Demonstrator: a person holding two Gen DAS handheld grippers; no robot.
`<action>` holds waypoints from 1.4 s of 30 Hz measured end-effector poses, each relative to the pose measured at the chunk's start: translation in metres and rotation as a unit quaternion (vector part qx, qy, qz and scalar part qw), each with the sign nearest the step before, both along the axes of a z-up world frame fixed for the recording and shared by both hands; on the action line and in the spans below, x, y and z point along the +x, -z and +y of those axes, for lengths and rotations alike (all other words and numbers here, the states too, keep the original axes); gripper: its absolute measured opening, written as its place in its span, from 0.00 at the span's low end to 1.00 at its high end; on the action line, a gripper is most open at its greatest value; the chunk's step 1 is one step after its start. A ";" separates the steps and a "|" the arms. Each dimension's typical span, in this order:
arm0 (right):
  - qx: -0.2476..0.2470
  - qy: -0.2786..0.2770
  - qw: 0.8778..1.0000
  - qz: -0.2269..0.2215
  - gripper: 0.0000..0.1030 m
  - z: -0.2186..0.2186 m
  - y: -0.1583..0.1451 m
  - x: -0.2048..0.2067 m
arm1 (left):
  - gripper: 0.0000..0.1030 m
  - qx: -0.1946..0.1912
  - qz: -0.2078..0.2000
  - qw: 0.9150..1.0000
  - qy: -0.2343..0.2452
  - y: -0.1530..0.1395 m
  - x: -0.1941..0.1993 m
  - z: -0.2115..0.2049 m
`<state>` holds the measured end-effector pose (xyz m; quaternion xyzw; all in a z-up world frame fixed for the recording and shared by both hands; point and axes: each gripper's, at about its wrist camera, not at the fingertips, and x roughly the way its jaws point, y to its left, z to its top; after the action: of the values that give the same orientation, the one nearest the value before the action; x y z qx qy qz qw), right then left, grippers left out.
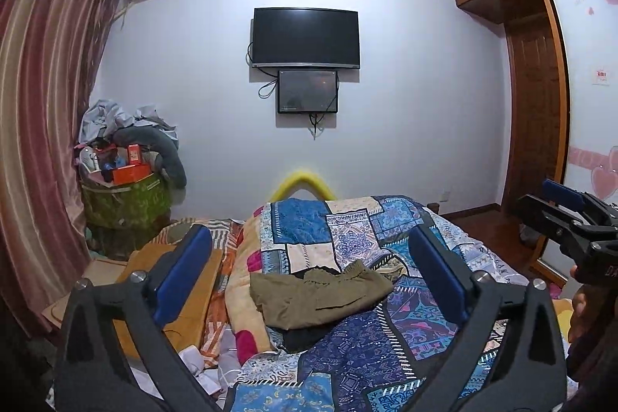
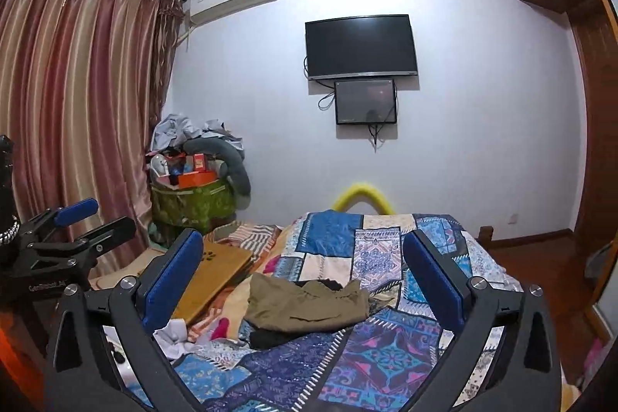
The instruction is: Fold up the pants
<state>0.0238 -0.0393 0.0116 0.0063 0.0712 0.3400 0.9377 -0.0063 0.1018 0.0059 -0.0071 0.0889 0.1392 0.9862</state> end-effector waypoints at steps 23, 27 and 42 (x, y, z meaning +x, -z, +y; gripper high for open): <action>-0.004 0.005 1.000 0.000 1.00 -0.006 0.004 -0.004 | 1.00 0.000 0.008 1.000 0.009 0.005 0.006 -0.001; -0.006 0.009 1.000 -0.001 1.00 -0.007 0.006 -0.005 | 1.00 0.000 0.009 1.000 0.010 0.005 0.007 -0.001; -0.001 0.018 1.000 0.013 1.00 -0.014 0.007 -0.002 | 1.00 -0.009 0.015 1.000 0.018 0.008 0.012 0.004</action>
<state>0.0219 -0.0533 0.0049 0.0113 0.0837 0.3229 0.9427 0.0053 0.1059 -0.0021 -0.0126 0.1049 0.1205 0.9871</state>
